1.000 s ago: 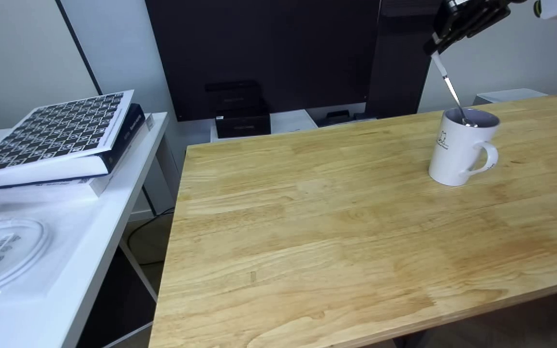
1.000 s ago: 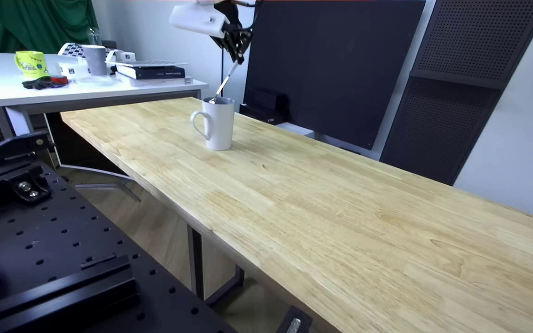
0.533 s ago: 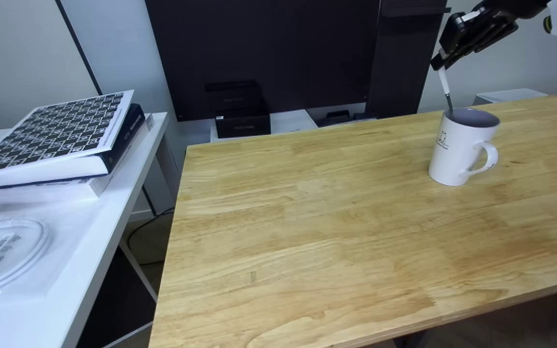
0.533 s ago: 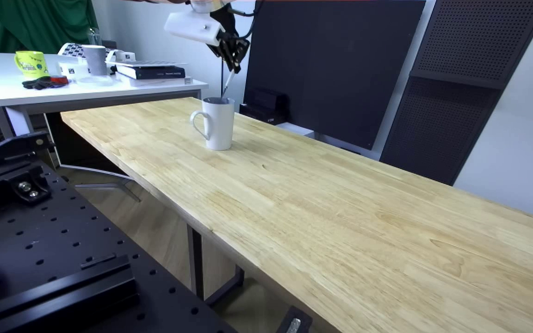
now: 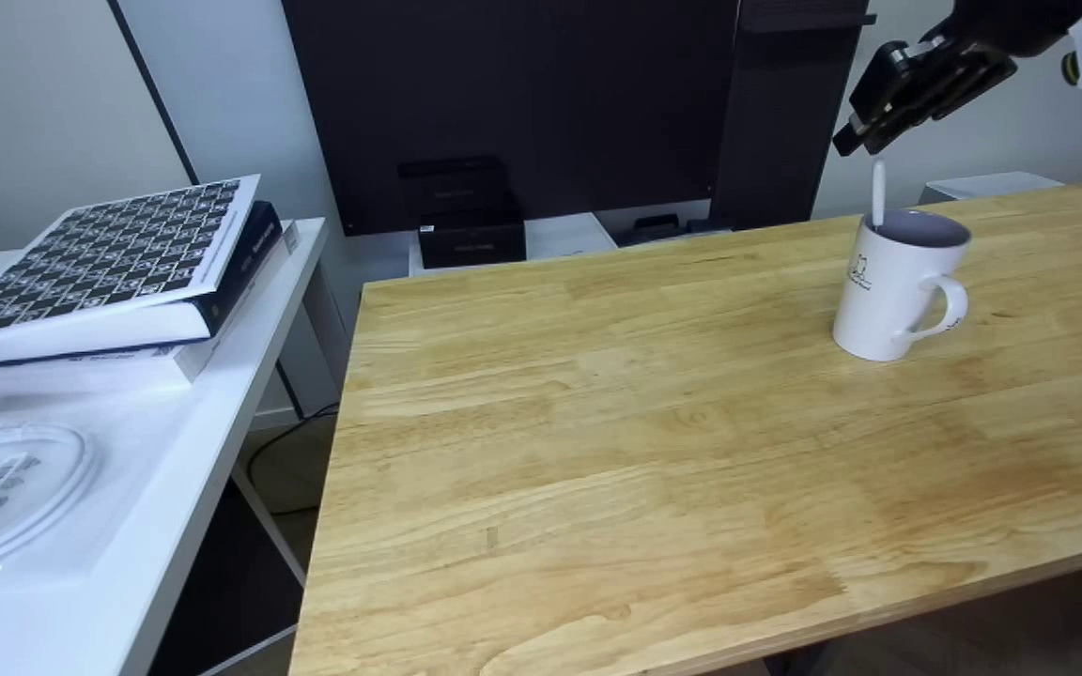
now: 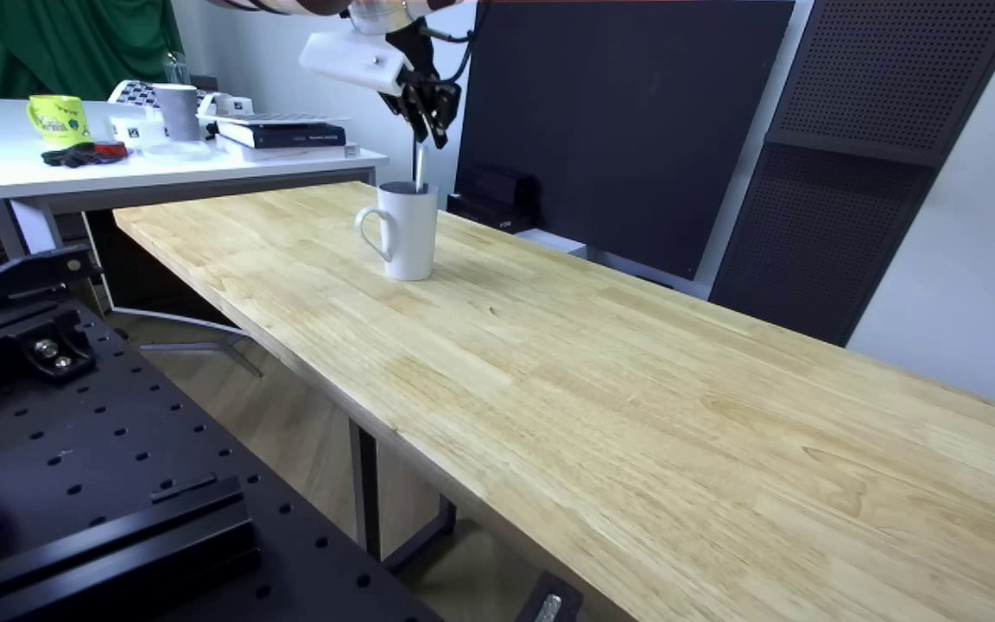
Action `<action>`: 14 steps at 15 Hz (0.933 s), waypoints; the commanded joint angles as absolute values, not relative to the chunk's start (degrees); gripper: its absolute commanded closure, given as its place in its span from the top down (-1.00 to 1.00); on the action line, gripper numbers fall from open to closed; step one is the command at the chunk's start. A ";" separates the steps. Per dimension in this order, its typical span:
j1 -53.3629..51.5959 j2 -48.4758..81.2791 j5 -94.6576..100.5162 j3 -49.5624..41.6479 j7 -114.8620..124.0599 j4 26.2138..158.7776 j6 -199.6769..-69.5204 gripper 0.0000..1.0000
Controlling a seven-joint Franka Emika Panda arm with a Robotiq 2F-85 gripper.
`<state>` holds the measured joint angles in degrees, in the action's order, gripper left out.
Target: Put the spoon in the mug
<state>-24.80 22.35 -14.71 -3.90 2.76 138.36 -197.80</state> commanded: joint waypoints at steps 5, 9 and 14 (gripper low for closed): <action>-16.96 20.09 -10.49 -0.19 3.07 134.34 -193.76 0.88; -5.98 17.53 -9.70 9.35 3.81 129.26 -174.22 1.00; -13.87 13.74 5.94 -4.34 15.94 122.72 -153.80 1.00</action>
<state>-10.77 15.60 -3.30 0.45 7.69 126.51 -162.67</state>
